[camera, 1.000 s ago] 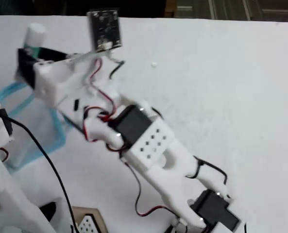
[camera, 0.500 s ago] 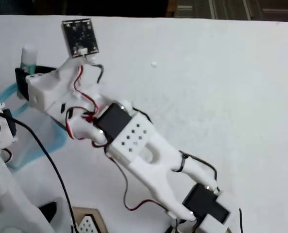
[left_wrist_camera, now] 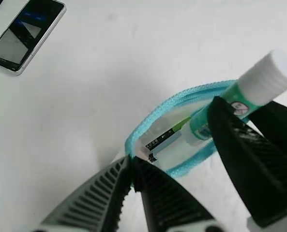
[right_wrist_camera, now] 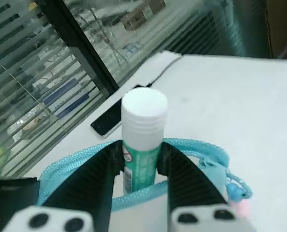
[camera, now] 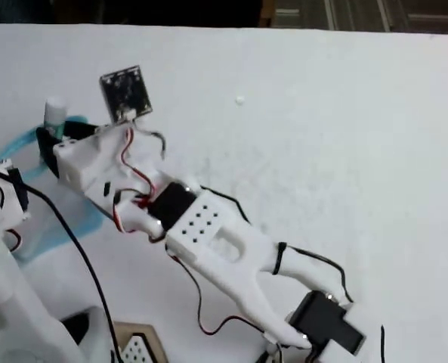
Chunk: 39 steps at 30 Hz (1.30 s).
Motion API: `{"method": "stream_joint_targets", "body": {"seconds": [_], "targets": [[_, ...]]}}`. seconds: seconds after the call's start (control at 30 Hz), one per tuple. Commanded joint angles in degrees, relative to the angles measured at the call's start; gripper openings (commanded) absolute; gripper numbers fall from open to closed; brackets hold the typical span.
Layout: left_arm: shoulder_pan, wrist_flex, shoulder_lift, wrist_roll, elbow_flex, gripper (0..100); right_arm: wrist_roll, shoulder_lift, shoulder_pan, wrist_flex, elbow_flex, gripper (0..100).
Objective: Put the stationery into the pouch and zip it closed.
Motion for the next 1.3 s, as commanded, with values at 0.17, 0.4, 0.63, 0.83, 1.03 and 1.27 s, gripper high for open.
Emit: {"method": "stream_joint_targets", "body": {"seconds": [0.17, 0.4, 0.63, 0.83, 1.03, 1.27], "targets": [[0.57, 0.35, 0.4, -0.09, 2.99, 2, 2.64, -9.01, -1.98, -2.95, 1.41, 1.8], [0.75, 0.26, 0.4, 1.41, 2.99, 2, 3.08, -13.05, -5.85, -2.95, 3.16, 1.8], [0.75, 0.26, 0.4, 1.49, 2.99, 2, 3.16, -13.05, -6.46, -3.38, 9.85, 1.8], [0.75, 0.62, 0.31, 1.49, 2.99, 2, 3.25, -12.97, -3.74, -6.46, 10.29, 1.8], [0.75, 0.7, 0.31, 1.49, 2.99, 2, 3.25, -12.97, 3.21, -12.88, 10.2, 1.8], [0.75, 0.7, 0.31, 1.41, 2.99, 2, 3.25, -6.9, 4.44, -13.32, 9.85, 1.7]]}}
